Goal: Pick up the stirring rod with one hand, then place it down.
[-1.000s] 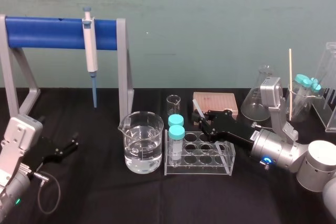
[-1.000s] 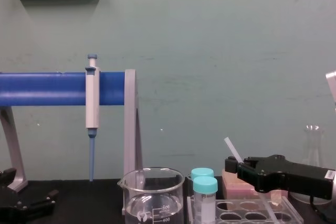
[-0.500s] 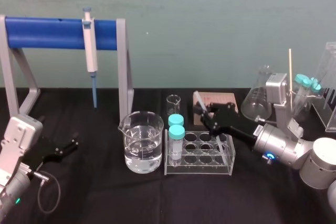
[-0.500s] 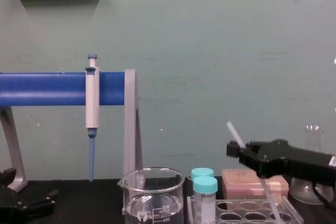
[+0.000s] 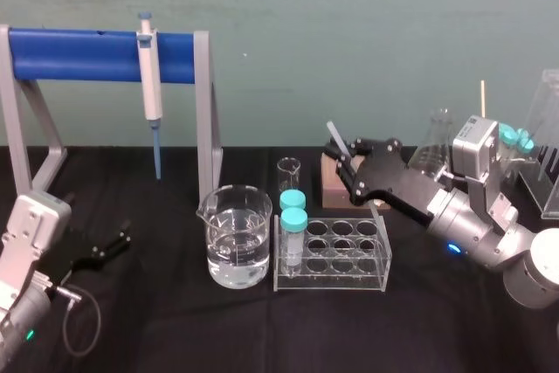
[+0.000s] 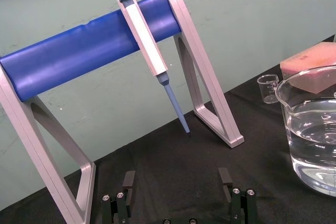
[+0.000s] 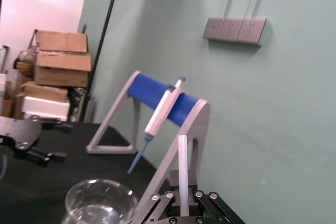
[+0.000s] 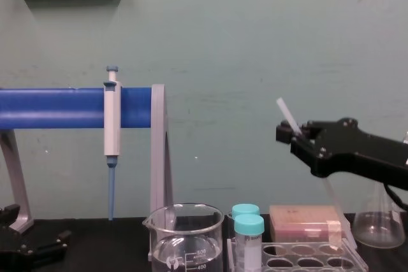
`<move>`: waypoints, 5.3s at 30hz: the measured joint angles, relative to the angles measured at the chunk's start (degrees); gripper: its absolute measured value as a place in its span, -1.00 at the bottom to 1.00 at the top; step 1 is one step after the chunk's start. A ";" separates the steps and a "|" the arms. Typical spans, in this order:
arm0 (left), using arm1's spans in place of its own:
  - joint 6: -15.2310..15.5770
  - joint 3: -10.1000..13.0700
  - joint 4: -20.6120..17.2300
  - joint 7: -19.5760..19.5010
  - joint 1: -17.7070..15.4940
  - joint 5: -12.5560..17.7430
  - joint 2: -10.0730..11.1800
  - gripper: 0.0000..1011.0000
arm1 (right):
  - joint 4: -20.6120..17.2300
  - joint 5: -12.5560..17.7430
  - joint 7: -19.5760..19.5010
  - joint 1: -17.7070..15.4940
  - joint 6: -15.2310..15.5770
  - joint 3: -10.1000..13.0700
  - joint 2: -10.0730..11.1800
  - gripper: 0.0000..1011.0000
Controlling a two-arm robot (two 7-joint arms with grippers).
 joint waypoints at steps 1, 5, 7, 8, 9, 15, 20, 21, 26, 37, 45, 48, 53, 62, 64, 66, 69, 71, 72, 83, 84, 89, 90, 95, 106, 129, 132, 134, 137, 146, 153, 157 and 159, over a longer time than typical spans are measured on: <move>0.00 -0.01 0.00 0.00 0.00 0.00 0.00 0.98 | -0.80 -1.02 -1.01 -0.42 -1.00 0.28 0.03 -0.87; 0.00 0.00 0.00 0.00 0.00 0.00 0.00 0.98 | -1.82 -2.86 -2.92 -1.27 -3.39 0.93 -0.23 -0.87; 0.00 0.00 0.00 0.00 0.00 0.00 0.00 0.98 | -2.04 -3.98 -4.31 -1.82 -5.22 1.53 -0.69 -0.87; 0.00 0.00 0.00 0.00 0.00 0.00 0.00 0.98 | -2.05 -4.20 -4.66 -1.98 -5.70 1.74 -0.87 -0.87; 0.00 -0.01 0.00 0.00 0.00 0.00 0.00 0.98 | -1.92 -4.52 -5.27 -2.26 -6.64 2.17 -1.29 -0.87; 0.00 -0.01 0.00 0.00 0.00 0.00 0.00 0.98 | 0.71 -2.53 -5.57 -2.94 -9.18 4.19 -3.23 -0.87; 0.00 0.00 0.00 0.00 0.00 0.00 0.00 0.98 | 2.65 -0.69 -5.43 -3.38 -9.56 5.56 -4.57 -0.87; 0.00 0.00 0.00 0.00 0.00 0.00 0.00 0.98 | 3.26 -0.35 -5.40 -3.47 -9.72 5.90 -4.94 -0.87; 0.00 0.00 0.00 0.00 0.00 0.00 0.00 0.98 | 4.39 -0.38 -5.46 -3.65 -10.31 6.75 -5.75 -0.87; 0.00 0.00 0.00 0.00 0.00 0.00 0.00 0.98 | 5.71 -1.50 -5.70 -3.60 -10.83 7.78 -6.73 -0.87; 0.00 0.00 0.00 0.00 0.00 0.01 0.00 0.98 | 5.70 -1.40 -5.70 -3.57 -10.83 7.69 -6.67 -0.87; 0.00 0.00 0.00 0.00 0.00 0.01 0.00 0.98 | 5.69 -1.35 -5.70 -3.55 -10.83 7.67 -6.66 -0.87; 0.00 0.00 0.00 0.00 0.00 0.00 0.00 0.98 | 5.67 -1.32 -5.69 -3.55 -10.83 7.64 -6.64 -0.87; 0.00 0.00 0.00 0.00 0.00 0.00 0.00 0.98 | 5.63 -1.28 -5.67 -3.54 -10.83 7.59 -6.60 -0.87; 0.00 0.00 0.00 0.00 0.00 0.01 0.00 0.98 | 5.62 -1.27 -5.67 -3.55 -10.82 7.59 -6.59 -0.87; 0.00 0.00 0.00 0.00 0.00 0.01 0.00 0.98 | 5.61 -1.26 -5.67 -3.55 -10.82 7.58 -6.59 -0.87; 0.00 0.00 0.00 0.00 0.00 0.01 0.00 0.98 | 5.60 -1.25 -5.67 -3.55 -10.82 7.58 -6.59 -0.87; 0.00 0.00 0.00 0.00 0.00 0.01 0.00 0.98 | 5.61 -1.24 -5.67 -3.55 -10.81 7.58 -6.59 -0.87; 0.00 0.00 0.00 0.00 0.00 0.01 0.00 0.98 | 5.60 -1.24 -5.67 -3.54 -10.81 7.59 -6.59 -0.87; 0.00 -0.01 0.00 0.00 0.00 0.00 0.00 0.98 | 5.60 -1.21 -5.67 -3.55 -10.78 7.59 -6.59 -0.87; 0.00 0.00 0.00 0.00 0.00 0.00 0.00 0.98 | 5.61 -1.21 -5.67 -3.55 -10.77 7.59 -6.59 -0.87; 0.00 0.00 0.00 0.00 0.00 0.01 0.00 0.98 | 5.61 -1.21 -5.67 -3.55 -10.75 7.59 -6.59 -0.87; 0.00 -0.01 0.00 0.00 0.00 0.01 0.00 0.98 | 5.60 -1.21 -5.67 -3.55 -10.75 7.59 -6.59 -0.87; 0.00 0.00 0.00 0.00 0.00 0.00 0.00 0.98 | 5.61 -1.21 -5.67 -3.55 -10.75 7.59 -6.59 -0.87; 0.00 -0.01 0.00 0.00 0.00 0.00 0.00 0.98 | 5.61 -1.21 -5.67 -3.55 -10.75 7.59 -6.59 -0.87; 0.00 0.00 0.00 0.00 0.00 0.01 0.00 0.98 | 5.61 -1.21 -5.67 -3.55 -10.76 7.59 -6.59 -0.87; 0.00 0.00 0.00 0.00 0.00 0.01 0.00 0.98 | 5.61 -1.21 -5.67 -3.55 -10.76 7.59 -6.59 -0.87; 0.00 0.00 0.00 0.00 0.00 0.00 0.00 0.98 | 5.61 -1.21 -5.66 -3.55 -10.76 7.59 -6.59 -0.87; 0.00 0.00 0.00 0.00 0.00 0.01 0.00 0.98 | 5.61 -1.21 -5.67 -3.55 -10.76 7.59 -6.59 -0.87; 0.00 0.00 0.00 0.00 0.00 0.01 0.00 0.98 | 5.61 -1.21 -5.67 -3.55 -10.76 7.59 -6.59 -0.87; 0.00 0.00 0.00 0.00 0.00 0.01 0.00 0.98 | 5.61 -1.05 -5.10 -3.55 -10.76 7.66 -6.61 -0.87; 0.00 0.00 0.00 0.00 0.00 0.01 0.00 0.98 | 5.65 0.09 -2.38 -3.29 -10.77 7.61 -6.78 -0.87; 0.00 -0.01 0.00 0.00 0.00 0.00 0.00 0.98 | 5.67 0.46 -1.48 -3.18 -10.82 7.52 -6.85 -0.87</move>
